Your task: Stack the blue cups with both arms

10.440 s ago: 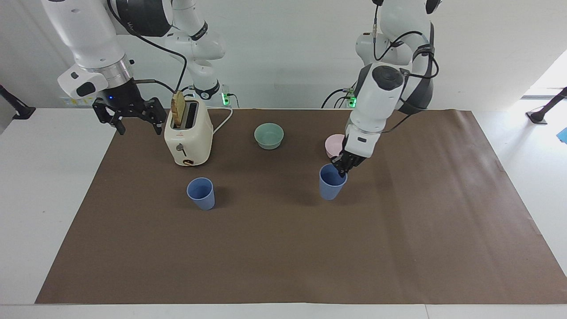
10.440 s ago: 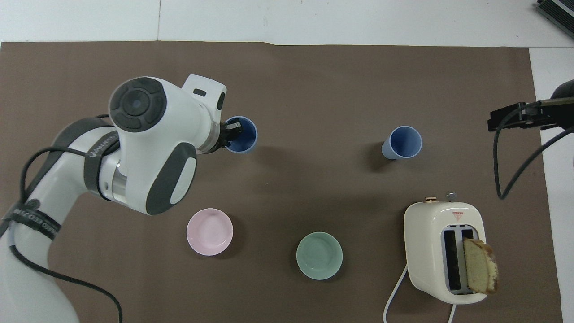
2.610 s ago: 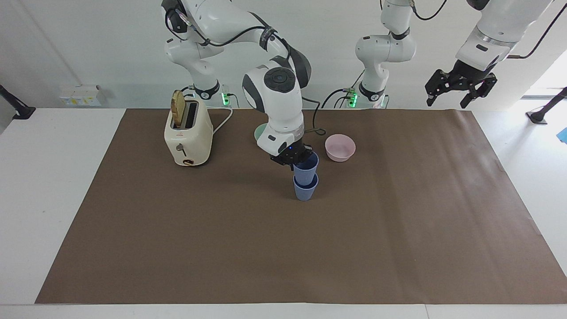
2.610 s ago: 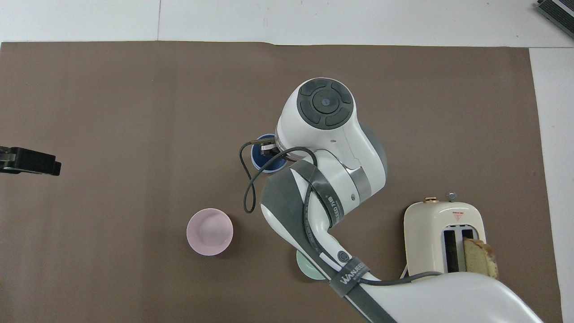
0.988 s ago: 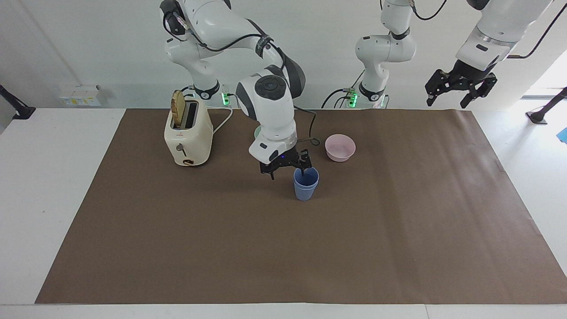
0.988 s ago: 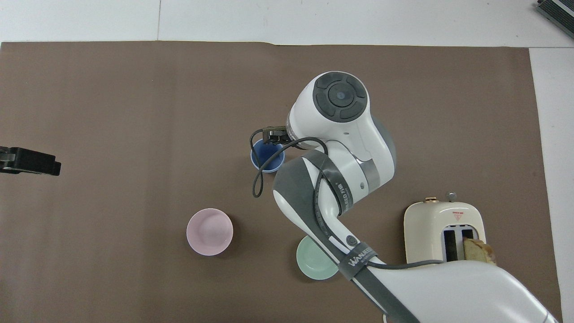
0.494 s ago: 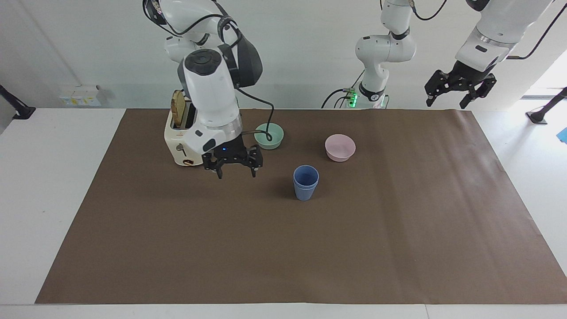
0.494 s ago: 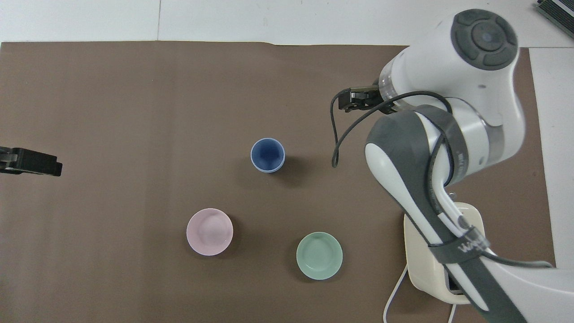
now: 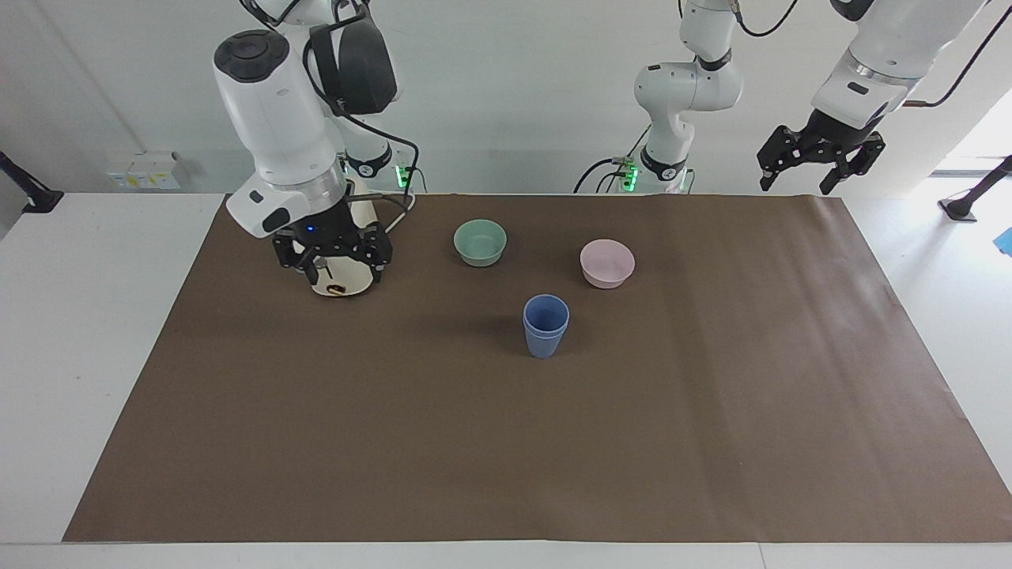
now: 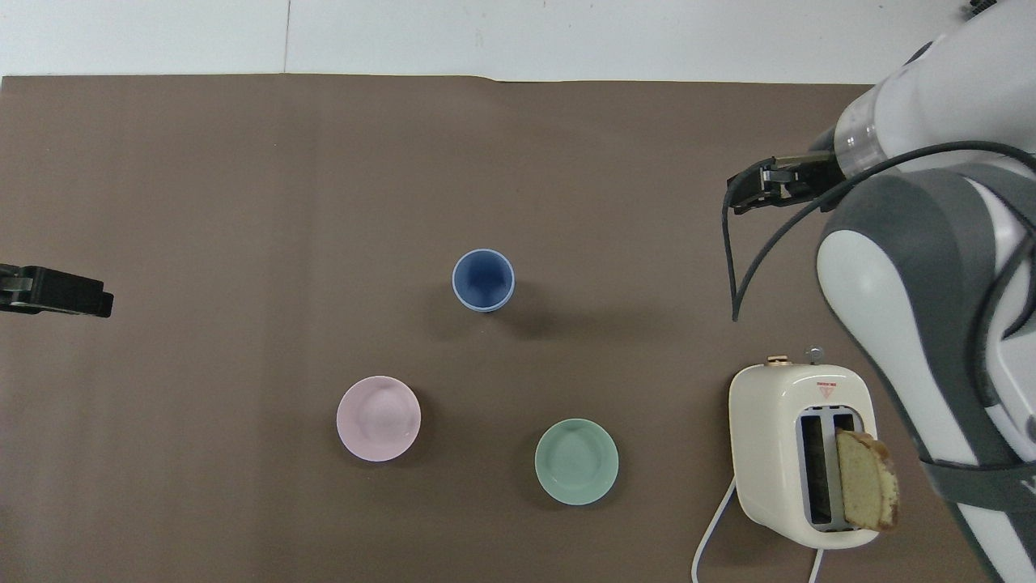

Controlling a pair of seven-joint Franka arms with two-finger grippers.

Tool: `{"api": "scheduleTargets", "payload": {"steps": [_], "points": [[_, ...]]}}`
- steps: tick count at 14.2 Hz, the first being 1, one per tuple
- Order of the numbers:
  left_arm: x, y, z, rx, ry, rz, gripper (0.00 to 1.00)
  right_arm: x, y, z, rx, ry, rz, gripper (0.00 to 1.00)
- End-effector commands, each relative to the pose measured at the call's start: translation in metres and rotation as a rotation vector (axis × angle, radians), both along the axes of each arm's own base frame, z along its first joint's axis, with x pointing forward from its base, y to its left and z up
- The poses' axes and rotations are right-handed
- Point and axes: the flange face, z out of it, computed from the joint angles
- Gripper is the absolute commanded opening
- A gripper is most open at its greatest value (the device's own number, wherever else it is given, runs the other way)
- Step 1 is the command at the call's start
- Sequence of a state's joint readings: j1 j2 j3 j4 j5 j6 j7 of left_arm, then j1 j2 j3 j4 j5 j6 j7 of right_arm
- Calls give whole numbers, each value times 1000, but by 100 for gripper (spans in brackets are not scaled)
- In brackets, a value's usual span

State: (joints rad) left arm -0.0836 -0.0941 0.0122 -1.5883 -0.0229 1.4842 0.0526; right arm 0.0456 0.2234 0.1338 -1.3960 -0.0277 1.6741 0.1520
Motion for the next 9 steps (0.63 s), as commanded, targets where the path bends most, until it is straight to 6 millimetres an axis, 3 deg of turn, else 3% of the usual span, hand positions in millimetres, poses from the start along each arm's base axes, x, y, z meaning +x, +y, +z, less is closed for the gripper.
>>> {"api": "scheduleTargets", "payload": {"steps": [1, 5, 9], "points": [[-2, 3, 1, -11, -17, 4, 100, -17, -22, 24, -22, 6, 13, 100], [-4, -2, 1, -11, -6, 1, 100, -33, -58, 44, -25, 27, -13, 100], [-4, 6, 2, -11, -6, 14, 100, -37, -81, 45, -32, 41, -48, 100]]}}
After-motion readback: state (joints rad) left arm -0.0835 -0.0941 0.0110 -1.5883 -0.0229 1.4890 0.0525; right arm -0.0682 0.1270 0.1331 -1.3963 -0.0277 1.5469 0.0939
